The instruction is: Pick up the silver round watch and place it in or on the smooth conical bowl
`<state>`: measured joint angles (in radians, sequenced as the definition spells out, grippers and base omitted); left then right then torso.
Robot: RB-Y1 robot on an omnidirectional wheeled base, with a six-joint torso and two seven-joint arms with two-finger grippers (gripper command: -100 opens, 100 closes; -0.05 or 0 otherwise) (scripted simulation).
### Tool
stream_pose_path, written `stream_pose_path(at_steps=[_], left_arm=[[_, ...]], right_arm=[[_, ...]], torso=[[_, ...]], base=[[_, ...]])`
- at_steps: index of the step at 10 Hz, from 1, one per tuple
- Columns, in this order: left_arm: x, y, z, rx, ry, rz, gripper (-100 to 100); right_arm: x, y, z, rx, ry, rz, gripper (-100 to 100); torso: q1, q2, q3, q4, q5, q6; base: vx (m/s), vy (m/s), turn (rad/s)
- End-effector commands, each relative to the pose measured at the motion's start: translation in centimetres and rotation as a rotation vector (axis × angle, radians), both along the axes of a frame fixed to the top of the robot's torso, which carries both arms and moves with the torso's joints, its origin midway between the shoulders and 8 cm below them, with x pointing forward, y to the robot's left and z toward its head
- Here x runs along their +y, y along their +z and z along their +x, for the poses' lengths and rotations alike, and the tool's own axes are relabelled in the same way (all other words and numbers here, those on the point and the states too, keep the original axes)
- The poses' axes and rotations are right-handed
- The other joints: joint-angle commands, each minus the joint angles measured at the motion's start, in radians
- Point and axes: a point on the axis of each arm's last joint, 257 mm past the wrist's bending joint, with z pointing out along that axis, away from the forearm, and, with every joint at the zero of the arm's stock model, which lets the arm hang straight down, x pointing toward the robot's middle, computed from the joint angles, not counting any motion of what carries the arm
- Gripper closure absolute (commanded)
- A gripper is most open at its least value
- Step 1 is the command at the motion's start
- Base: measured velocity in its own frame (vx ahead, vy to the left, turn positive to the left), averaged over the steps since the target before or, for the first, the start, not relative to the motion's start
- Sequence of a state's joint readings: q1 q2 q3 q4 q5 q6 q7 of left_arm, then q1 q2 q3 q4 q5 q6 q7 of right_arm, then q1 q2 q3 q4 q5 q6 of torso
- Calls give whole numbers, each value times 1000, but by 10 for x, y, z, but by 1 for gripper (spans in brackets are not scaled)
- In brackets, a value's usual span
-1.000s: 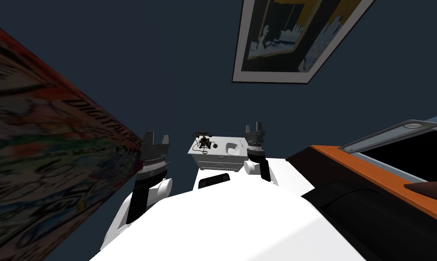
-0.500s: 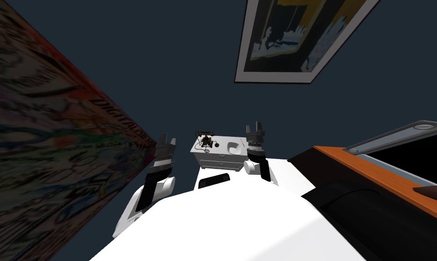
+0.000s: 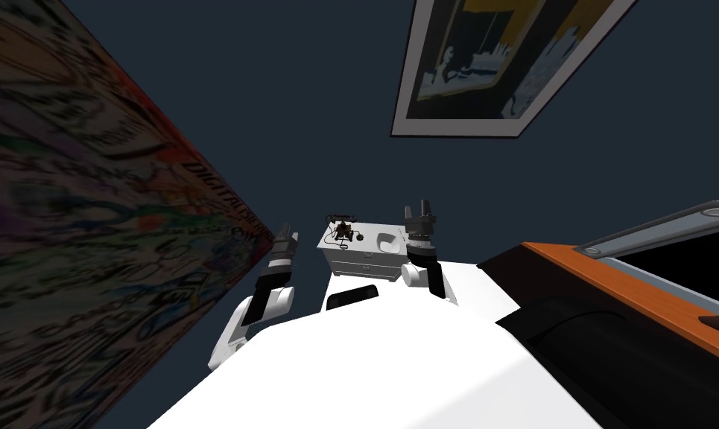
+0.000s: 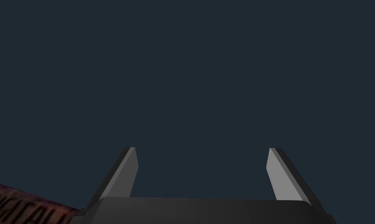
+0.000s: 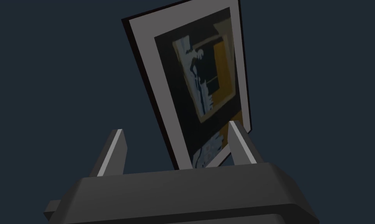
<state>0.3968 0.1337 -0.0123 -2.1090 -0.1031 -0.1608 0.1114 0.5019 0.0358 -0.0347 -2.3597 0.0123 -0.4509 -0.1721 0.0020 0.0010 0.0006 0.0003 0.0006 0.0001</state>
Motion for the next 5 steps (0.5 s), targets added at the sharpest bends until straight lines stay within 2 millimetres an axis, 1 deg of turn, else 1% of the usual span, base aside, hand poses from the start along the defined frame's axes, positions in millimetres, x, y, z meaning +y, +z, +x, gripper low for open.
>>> stream_pose_path(at_steps=[1, 2, 3, 5], left_arm=[[-1, -23, 7, 69, 4, -3, -100], [-3, -37, 13, 109, 3, -4, -100], [-2, -41, 14, 123, 7, -5, -100], [-4, -74, 25, 217, 10, -7, -100]], right_arm=[[0, 0, 0, 0, 0, 0, 0], [0, 0, 0, 0, 0, 0, 0], [0, 0, 0, 0, 0, 0, 0], [0, 0, 0, 0, 0, 0, 0]], torso=[[0, 0, 0, 0, 0, 0], [0, 0, 0, 0, 0, 0], [0, 0, 0, 0, 0, 0], [-1, 0, 0, 0, 0, 0]], base=[[-17, 25, 29], [-23, 30, 50], [-17, 19, 14], [-14, 12, 31]])
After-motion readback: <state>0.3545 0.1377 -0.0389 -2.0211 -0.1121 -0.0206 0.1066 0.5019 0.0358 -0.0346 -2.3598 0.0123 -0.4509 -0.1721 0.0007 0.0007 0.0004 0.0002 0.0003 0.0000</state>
